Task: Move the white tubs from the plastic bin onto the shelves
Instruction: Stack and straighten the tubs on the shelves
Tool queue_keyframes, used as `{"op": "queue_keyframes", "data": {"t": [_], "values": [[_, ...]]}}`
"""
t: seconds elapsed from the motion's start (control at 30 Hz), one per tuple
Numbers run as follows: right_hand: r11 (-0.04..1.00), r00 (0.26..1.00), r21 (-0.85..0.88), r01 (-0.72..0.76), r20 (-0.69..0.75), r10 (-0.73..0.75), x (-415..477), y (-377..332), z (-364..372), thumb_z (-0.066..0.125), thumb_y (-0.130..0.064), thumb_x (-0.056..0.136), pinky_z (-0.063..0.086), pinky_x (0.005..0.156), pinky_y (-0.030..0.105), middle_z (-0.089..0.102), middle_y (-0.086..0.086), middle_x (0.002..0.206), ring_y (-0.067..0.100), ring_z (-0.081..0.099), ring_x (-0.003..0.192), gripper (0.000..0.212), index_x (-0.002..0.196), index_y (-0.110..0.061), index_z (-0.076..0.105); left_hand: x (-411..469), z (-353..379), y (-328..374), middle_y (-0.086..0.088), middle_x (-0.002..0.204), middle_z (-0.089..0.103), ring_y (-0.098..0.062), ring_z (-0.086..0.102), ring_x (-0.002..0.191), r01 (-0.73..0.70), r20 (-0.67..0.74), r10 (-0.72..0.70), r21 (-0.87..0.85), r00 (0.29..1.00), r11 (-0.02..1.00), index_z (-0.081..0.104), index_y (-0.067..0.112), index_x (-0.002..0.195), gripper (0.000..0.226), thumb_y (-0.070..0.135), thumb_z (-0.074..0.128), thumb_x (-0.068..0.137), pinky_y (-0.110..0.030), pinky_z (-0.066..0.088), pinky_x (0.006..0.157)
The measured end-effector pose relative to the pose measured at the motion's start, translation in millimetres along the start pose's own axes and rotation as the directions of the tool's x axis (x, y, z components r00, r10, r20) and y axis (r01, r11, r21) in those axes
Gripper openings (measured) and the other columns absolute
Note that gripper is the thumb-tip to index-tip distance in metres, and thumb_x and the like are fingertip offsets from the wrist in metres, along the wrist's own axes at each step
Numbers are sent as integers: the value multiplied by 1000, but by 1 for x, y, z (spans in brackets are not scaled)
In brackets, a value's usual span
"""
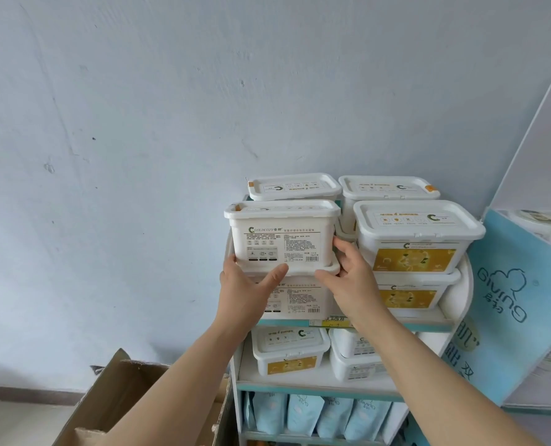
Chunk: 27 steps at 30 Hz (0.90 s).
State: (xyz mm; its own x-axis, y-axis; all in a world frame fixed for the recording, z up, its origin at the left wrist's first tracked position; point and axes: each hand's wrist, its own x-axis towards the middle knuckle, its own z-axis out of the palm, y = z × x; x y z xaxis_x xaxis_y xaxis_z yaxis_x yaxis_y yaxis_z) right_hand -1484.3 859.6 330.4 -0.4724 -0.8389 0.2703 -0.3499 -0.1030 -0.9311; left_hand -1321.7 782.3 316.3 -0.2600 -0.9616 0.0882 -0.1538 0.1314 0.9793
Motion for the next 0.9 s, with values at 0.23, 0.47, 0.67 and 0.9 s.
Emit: {"op": "queue_keyframes", "data": {"t": [0.23,0.47,0.67,0.9], "values": [[995,992,95,3,-128,10,-28,-8,-1,59,-27,92,48,77,12,63,-14,113,2,60,105,27,118,-29,59,-12,0,-2,4,128,47,-16,50,119,32,-45,-37,-95,998,995,27,36,122,100,78,73,43,-42,47,99],[974,985,149,-168,-21,173,-21,-17,-3,43,-46,96,45,90,28,64,-17,114,1,58,106,30,118,-35,59,-19,4,6,8,127,35,-16,35,128,11,-44,-15,-101,999,995,24,32,127,108,77,72,41,-40,39,105],[975,975,5,-222,-22,222,-19,-19,-6,35,-38,98,52,73,45,64,12,81,29,60,79,41,83,-10,61,-24,1,11,13,140,40,-16,37,132,41,62,-34,-119,998,992,16,51,136,108,84,69,48,-50,35,108],[966,969,76,-246,44,243,-30,-28,-4,41,-41,99,51,51,30,70,9,76,21,66,56,38,100,-11,63,-37,-12,26,15,147,38,-17,50,124,53,275,8,-215,962,975,16,61,140,57,70,38,87,-45,55,86]]}}
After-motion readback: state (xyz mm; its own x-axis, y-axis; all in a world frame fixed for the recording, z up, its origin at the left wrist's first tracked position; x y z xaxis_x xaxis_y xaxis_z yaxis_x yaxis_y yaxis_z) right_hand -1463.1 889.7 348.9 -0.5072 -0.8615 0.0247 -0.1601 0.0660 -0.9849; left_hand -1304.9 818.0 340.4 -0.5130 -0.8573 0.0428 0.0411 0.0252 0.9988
